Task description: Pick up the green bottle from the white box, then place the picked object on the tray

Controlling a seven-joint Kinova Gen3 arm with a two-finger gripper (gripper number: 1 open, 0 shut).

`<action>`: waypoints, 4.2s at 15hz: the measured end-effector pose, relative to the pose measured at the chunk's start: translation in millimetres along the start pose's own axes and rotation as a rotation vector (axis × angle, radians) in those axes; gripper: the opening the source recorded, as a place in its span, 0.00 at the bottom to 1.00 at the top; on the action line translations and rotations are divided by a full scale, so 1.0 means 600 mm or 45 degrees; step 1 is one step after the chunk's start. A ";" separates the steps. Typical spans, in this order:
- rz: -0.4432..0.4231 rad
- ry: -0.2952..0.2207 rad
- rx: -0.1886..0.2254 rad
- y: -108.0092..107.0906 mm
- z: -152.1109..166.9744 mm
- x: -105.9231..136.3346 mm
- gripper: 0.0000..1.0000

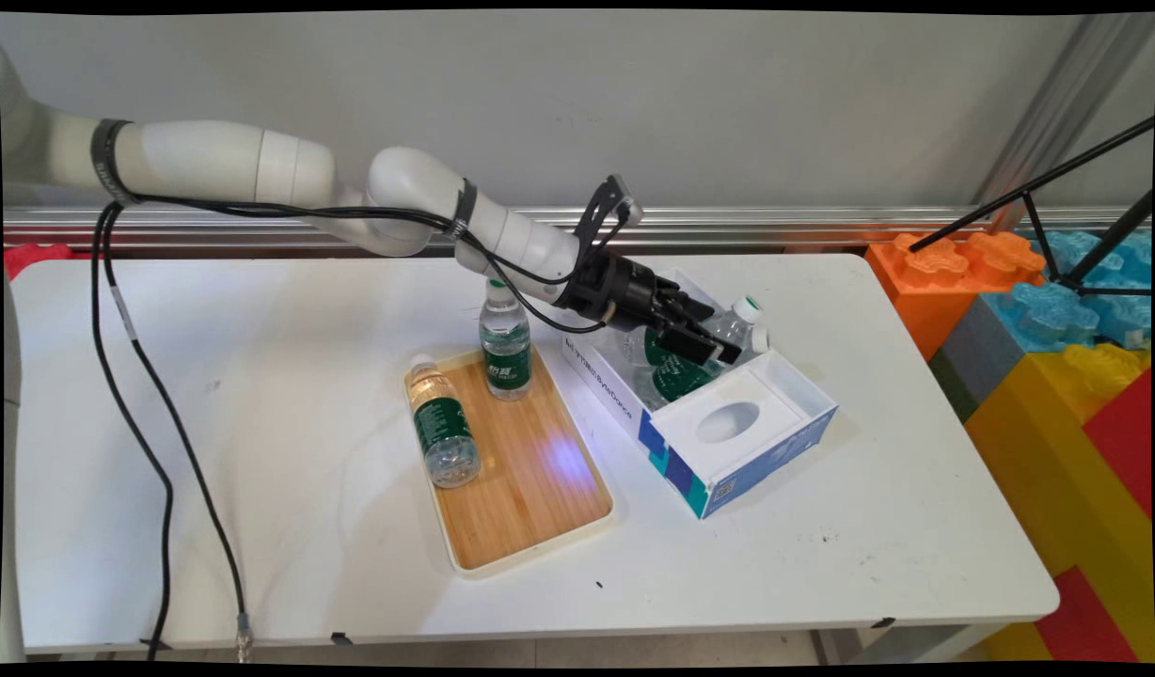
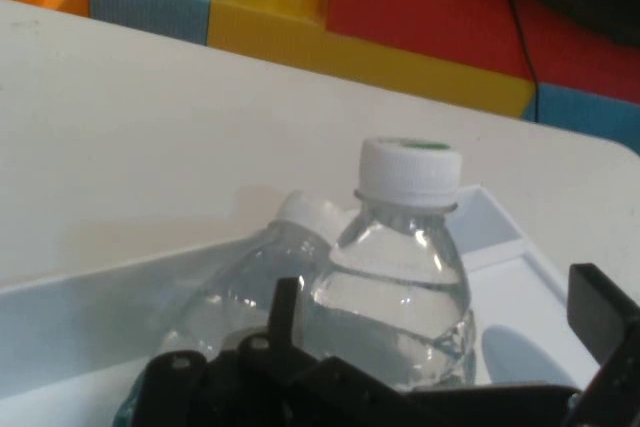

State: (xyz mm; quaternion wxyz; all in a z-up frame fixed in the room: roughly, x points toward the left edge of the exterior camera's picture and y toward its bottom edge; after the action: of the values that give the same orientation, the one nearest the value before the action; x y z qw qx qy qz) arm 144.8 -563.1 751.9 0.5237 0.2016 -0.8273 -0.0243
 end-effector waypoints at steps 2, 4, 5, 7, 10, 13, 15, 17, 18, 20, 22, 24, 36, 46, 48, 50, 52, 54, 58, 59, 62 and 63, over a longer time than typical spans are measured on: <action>0.006 -0.019 -0.001 -0.003 0.004 -0.001 1.00; 0.013 -0.037 -0.002 -0.008 0.008 -0.001 1.00; 0.015 -0.043 -0.002 -0.009 0.010 -0.002 1.00; 0.020 -0.055 -0.002 -0.013 0.013 -0.002 1.00; 0.025 -0.066 -0.003 -0.017 0.019 -0.002 1.00; 0.031 -0.075 -0.004 -0.020 0.022 -0.003 1.00; 0.035 -0.081 -0.005 -0.021 0.024 -0.004 1.00; 0.038 -0.084 -0.006 -0.022 0.025 -0.005 1.00; 0.041 -0.086 -0.009 -0.022 0.026 -0.006 0.00; 0.047 -0.087 -0.012 -0.022 0.028 -0.007 0.00; 0.049 -0.086 -0.011 -0.023 0.029 -0.007 0.00; 0.052 -0.083 -0.011 -0.024 0.031 -0.006 0.00; 0.041 -0.052 -0.003 -0.020 0.016 0.019 0.00; -0.011 0.066 -0.015 0.015 -0.054 0.067 0.00; -0.011 0.100 -0.021 0.026 -0.074 0.073 0.00; -0.012 0.130 -0.027 0.039 -0.095 0.073 0.00; -0.013 0.147 -0.033 0.048 -0.111 0.071 0.00; -0.014 0.165 -0.043 0.060 -0.130 0.066 0.00; -0.019 0.204 -0.070 0.088 -0.168 0.053 0.00; -0.020 0.212 -0.076 0.094 -0.177 0.049 0.00; -0.021 0.229 -0.098 0.116 -0.206 0.033 0.00; -0.020 0.230 -0.105 0.124 -0.218 0.025 0.00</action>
State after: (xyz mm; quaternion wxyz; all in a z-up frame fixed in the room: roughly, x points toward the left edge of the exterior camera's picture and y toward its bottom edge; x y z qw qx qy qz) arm 230.9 -478.1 842.1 0.6040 0.1877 -0.7733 -0.0442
